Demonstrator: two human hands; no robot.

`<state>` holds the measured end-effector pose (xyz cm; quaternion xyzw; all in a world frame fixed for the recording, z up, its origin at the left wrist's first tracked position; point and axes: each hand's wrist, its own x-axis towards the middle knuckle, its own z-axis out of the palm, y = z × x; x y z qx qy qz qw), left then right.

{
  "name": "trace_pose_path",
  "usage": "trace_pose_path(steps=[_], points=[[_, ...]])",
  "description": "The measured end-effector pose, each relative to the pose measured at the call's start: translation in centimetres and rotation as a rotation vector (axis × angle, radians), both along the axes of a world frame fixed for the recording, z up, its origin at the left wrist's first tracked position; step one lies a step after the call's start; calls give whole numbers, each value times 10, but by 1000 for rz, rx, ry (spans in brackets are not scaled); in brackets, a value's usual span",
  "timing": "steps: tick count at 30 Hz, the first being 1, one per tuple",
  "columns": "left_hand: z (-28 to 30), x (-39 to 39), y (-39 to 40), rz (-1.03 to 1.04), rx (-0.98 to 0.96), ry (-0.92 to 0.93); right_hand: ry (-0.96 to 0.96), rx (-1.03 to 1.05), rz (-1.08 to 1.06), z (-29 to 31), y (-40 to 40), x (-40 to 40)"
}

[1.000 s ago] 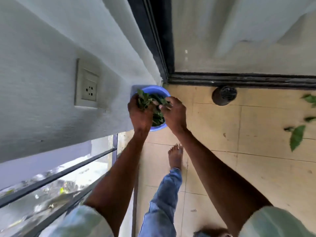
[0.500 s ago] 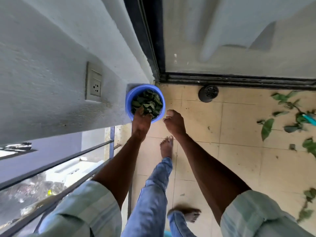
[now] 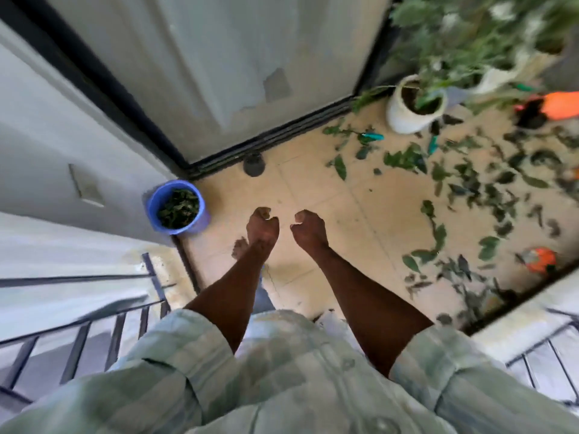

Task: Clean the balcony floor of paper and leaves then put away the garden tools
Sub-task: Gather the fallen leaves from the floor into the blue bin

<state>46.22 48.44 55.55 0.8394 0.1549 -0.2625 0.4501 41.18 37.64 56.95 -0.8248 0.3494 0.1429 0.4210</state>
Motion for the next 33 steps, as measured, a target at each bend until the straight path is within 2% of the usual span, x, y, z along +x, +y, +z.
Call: trace_pose_path(steps=[2,6,9,13,18,23,27,33], points=[[14,-45,-32,-126,34,-10,-17,-37,-101,12,-28,-56],[31,-132,-98,-595,112,-66,-41,-151,-285,24,-82,-173],[41,-178,-138,-861,147,-107,32,-184,-357,28,-113,-240],[57,-224,-194,-1121,160,-96,47,-130,-686,39,-146,-304],[61,-273,-261,-1327,201,-99,68,-112,-912,43,-179,-365],[54,-306,-324,-1515,199,-124,115,-125,-1038,35,-220,-407],[44,-322,-382,-1588,211,-111,131,-98,-1147,25,-263,-433],[33,-349,-462,-1663,261,-62,252,-72,-1237,17,-328,-466]])
